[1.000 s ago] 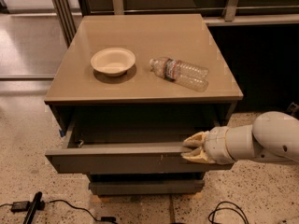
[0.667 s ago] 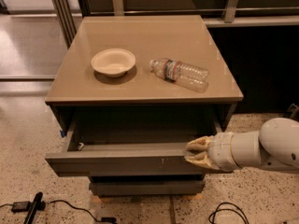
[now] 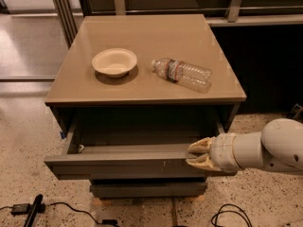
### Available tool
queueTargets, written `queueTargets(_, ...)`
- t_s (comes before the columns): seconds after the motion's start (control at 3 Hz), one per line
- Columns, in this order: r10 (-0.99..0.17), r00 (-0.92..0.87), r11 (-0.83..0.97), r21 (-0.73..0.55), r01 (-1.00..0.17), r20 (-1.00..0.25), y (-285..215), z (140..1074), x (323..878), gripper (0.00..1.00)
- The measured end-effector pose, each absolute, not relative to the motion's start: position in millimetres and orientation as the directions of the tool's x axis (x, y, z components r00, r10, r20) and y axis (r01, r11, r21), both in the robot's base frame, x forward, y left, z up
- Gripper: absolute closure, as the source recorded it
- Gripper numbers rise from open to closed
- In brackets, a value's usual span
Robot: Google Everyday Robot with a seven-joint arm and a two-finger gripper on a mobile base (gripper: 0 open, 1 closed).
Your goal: Open top drawer
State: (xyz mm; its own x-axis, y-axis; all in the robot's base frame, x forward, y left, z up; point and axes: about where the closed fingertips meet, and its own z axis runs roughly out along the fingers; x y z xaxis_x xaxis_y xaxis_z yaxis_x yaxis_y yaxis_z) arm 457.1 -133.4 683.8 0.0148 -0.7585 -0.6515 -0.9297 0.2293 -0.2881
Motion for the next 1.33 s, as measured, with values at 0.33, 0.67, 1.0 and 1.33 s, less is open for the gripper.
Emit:
queueTargets(0.33,-0.758,0.015,0.229,-0.288,-0.93,-0.652,-133,684,457,0.2)
queueTargets(0.67,-0.735,-0.011,0.257,-0.263,-0.93,-0.678,-140,671,449,0.0)
queueTargets(1.0,-0.688,-0.083,0.326,-0.206,-0.923,-0.721,-155,647,416,0.01)
queueTargets(1.33,-0.689,-0.085,0.33,-0.207,-0.921,-0.72,-157,648,416,0.3)
